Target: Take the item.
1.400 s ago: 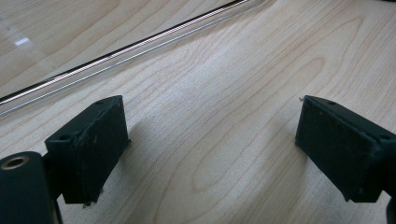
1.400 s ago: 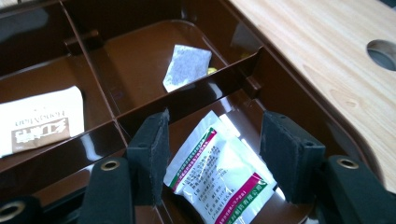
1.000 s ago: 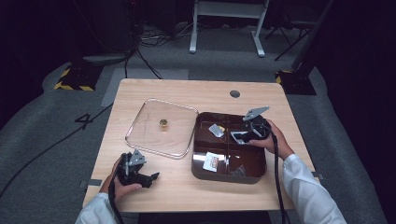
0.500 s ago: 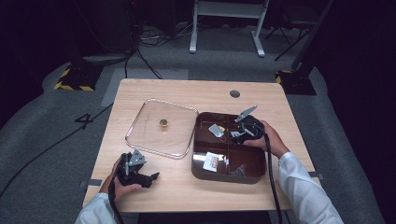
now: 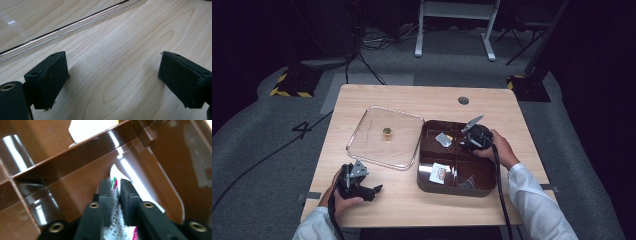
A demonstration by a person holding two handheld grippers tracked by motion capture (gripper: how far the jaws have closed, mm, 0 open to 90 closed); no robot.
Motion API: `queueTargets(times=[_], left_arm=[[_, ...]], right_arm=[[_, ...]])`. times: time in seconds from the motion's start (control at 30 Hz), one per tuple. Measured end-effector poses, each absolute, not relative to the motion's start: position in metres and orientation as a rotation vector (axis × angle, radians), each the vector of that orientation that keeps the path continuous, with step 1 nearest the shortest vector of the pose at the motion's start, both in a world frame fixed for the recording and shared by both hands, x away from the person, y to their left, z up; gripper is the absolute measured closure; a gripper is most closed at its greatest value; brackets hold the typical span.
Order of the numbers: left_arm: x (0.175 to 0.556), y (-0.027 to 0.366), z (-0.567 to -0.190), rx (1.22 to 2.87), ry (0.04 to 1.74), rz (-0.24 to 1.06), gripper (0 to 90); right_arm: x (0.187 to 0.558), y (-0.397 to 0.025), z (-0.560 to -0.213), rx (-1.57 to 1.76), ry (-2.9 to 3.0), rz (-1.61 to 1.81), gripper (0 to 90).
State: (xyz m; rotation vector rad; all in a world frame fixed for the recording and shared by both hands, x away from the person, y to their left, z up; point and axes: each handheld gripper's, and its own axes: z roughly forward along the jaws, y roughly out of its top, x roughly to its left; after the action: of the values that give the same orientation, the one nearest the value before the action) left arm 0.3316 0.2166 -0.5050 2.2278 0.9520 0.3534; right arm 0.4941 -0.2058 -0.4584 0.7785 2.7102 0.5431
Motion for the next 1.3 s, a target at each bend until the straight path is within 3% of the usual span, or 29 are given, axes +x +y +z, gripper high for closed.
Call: queueTargets(times=[0.57,1.3], left_arm=[[0.332,0.217,-0.505,2.227,0.952,0.353,9.5],[0.332,0.217,-0.505,2.228,0.952,0.353,9.4]], right_arm=[[0.488,-0.218,-0.449,0.785,2.624,0.743,88.6],[0.463,-0.245,-0.406,0.713,2.517,1.035,88.7]])
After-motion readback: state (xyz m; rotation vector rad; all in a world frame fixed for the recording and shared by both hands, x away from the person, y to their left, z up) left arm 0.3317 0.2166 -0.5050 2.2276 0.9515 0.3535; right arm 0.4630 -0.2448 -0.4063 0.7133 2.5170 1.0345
